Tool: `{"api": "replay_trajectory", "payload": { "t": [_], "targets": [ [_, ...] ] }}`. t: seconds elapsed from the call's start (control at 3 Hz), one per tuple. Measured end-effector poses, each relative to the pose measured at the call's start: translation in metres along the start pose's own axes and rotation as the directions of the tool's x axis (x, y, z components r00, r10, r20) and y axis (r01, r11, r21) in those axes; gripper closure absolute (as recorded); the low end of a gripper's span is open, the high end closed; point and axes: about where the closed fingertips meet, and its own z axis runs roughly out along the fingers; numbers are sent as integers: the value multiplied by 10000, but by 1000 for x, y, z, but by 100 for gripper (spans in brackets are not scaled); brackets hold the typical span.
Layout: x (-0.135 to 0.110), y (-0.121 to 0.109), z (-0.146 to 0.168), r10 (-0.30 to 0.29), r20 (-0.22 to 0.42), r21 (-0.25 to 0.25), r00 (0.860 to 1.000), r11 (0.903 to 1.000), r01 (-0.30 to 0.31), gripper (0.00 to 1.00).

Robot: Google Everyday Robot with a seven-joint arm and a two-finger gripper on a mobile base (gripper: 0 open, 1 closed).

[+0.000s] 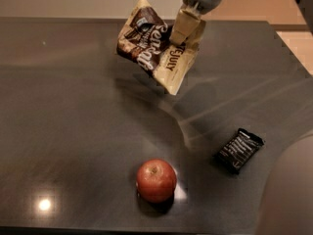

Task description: Pick brown chip bag

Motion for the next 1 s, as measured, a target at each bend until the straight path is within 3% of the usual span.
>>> {"api": "replay_trajectory", "payload": {
  "t": [0.67, 1.0],
  "targets": [
    [-20, 13, -62, -387, 907, 755, 9951, 9966, 319, 100],
    [-28, 6, -60, -417, 1177, 1020, 9922, 9943, 297, 100]
  ]
}}
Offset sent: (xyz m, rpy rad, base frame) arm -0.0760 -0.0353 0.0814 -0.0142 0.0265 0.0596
